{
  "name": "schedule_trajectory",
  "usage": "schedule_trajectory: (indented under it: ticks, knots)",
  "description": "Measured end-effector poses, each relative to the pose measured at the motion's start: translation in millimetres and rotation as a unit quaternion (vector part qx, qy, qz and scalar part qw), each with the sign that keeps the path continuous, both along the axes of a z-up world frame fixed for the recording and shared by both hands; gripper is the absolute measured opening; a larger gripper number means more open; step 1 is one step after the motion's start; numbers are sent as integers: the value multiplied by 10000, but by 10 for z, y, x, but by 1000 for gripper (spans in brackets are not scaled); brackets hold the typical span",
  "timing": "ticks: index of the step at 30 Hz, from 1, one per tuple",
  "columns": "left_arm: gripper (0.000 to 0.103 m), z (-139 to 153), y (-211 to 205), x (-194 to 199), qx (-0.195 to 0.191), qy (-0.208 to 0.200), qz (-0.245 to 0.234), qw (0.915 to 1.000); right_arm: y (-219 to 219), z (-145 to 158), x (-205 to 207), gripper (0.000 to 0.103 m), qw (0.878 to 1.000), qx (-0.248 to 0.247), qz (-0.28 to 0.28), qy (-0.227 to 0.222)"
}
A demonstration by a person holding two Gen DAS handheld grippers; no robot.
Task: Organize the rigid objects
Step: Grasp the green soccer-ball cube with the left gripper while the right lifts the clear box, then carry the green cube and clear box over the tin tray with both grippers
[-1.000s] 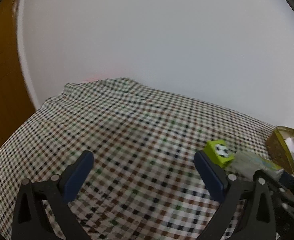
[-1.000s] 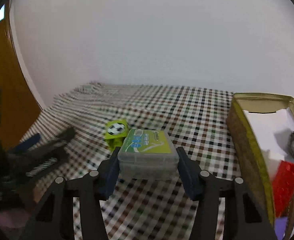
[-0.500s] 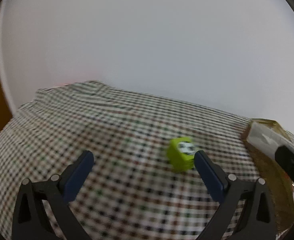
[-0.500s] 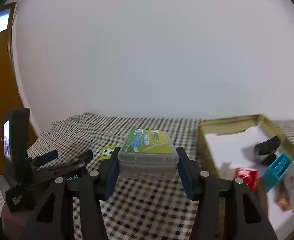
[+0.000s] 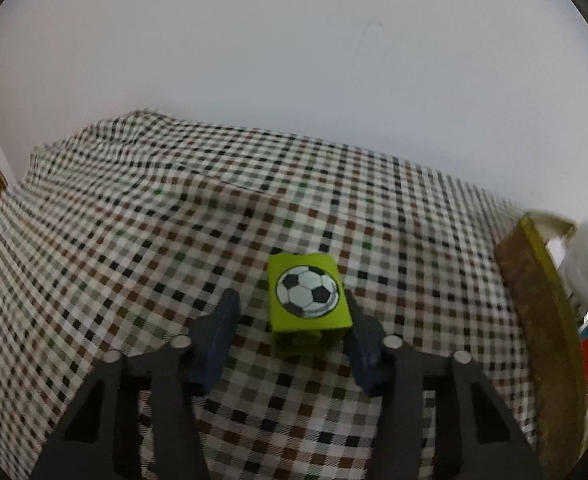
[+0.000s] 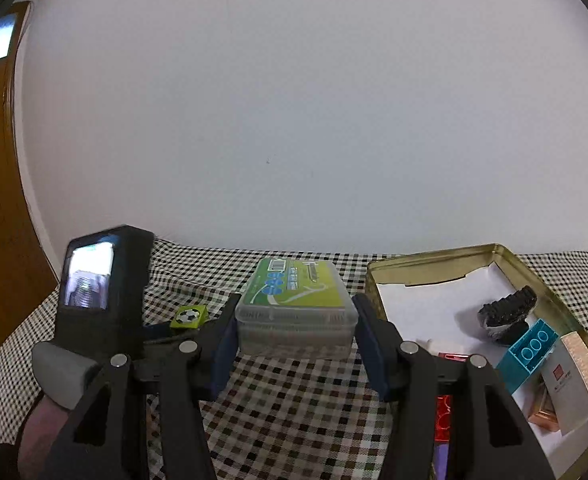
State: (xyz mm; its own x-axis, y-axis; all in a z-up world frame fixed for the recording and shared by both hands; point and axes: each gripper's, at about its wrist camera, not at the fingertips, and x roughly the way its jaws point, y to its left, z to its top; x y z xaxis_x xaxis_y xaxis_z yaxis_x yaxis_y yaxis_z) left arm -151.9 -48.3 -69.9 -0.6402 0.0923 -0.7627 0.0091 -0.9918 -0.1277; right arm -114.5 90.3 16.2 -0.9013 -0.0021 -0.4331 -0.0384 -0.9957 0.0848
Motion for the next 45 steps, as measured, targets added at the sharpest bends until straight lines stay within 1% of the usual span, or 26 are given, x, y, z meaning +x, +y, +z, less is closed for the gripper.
schedule_trajectory:
  ticks: [2,4,6,9,10,14,15,19,24,27,30,34,37,40,45]
  knots:
    - [31,0,-113,24,323,44,17,9995,-6,-1,6,56,10000,-1,-1,19]
    - [30,-1,-234,75,844,150,-50,9963,-3,-2,19,56,10000,-36,-16,47]
    - [30,28,-311,119,1071,310,-35,9938,21,-2,15,57,9999,-125,-9,74]
    - [30,113,-311,197,933,626,-41,9937,28,14,33,57,9998,-195,-46,95]
    - [30,160,-288,239,867,787,-93,9931,29,9,29,57,9997,-201,-58,101]
    - [30,307,-292,351,812,1260,-222,9885,61,27,52,57,9994,-246,-118,214]
    - [30,364,-289,393,789,1338,-224,9876,68,45,68,57,9992,-255,-135,260]
    - [30,441,-162,496,593,1573,-294,9853,93,104,139,57,9983,-345,-171,438]
    - [30,471,-9,588,438,1667,-457,9840,139,126,250,57,9976,-398,-145,546]
    - [30,478,55,636,445,1698,-566,9828,217,108,284,57,9974,-422,-175,552]
    - [30,486,117,675,417,1732,-589,9822,296,108,313,57,9970,-466,-246,568]
    - [30,474,240,756,303,1754,-619,9821,342,100,291,57,9973,-399,-356,508]
    - [30,457,320,778,315,1736,-637,9822,357,104,293,57,9973,-419,-326,506]
    - [30,465,413,808,339,1756,-665,9816,401,140,340,57,9969,-400,-314,595]
    - [30,487,601,857,456,1777,-751,9802,527,192,439,57,9962,-393,-406,666]
